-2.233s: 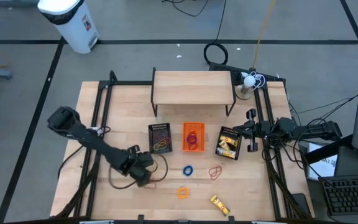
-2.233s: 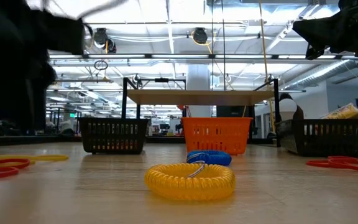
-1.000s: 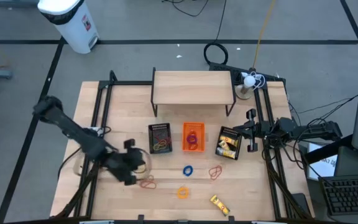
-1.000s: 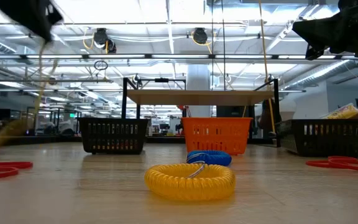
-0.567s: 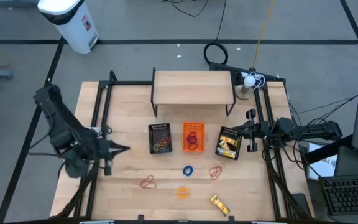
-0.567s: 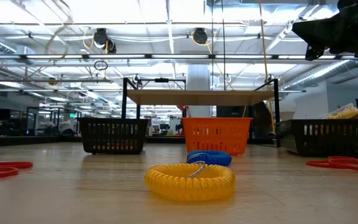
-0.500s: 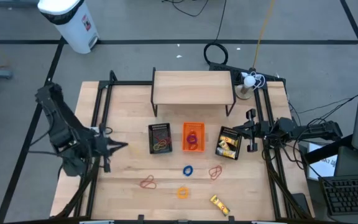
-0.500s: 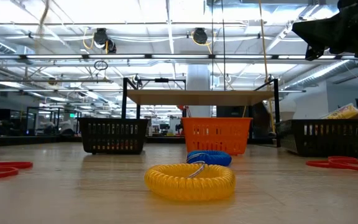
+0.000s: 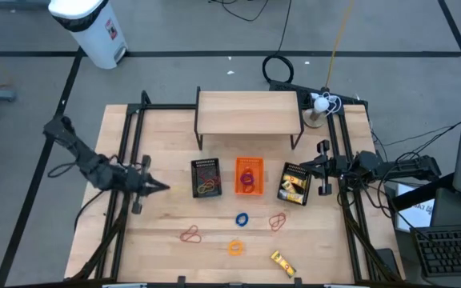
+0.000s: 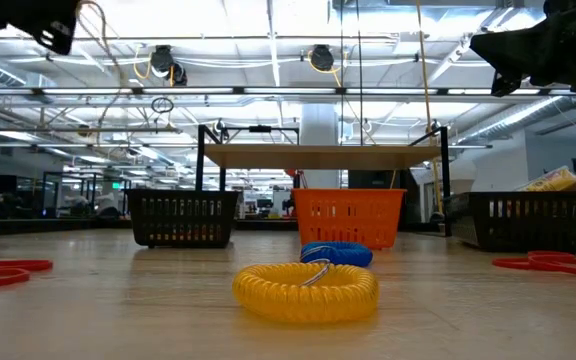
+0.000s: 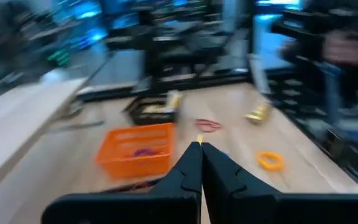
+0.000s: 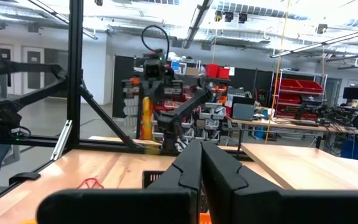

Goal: Pick & Place Office Desk Supplies
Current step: Put the yellow rubber band into the left black bin

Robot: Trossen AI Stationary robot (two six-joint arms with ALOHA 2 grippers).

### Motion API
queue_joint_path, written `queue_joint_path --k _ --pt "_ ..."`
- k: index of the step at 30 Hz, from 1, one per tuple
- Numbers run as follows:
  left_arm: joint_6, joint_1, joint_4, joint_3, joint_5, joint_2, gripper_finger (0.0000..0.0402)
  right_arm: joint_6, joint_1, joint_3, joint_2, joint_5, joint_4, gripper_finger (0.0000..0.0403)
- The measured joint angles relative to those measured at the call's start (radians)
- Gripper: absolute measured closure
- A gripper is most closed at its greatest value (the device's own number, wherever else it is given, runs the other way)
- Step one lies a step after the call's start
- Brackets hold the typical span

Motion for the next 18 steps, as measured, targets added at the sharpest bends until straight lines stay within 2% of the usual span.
queue_joint_path --k 2,7,14,18 --pt "0.058 0.033 0.046 -0.044 0.069 -0.029 0.0401 0.0 0.0 0.0 0.0 0.0 -0.001 0.0399" --pt "0.096 0.075 0.05 -0.109 0.02 -0.136 0.0401 0.0 0.0 0.0 0.0 0.0 -0.009 0.0399" --pt "0.11 0.081 0.005 -0.163 0.025 -0.345 0.0401 -0.001 0.0 0.0 0.0 0.0 -0.011 0.0399" --pt "0.121 0.081 0.004 -0.21 0.026 -0.425 0.0401 -0.002 0.0 0.0 0.0 0.0 -0.008 0.0399"
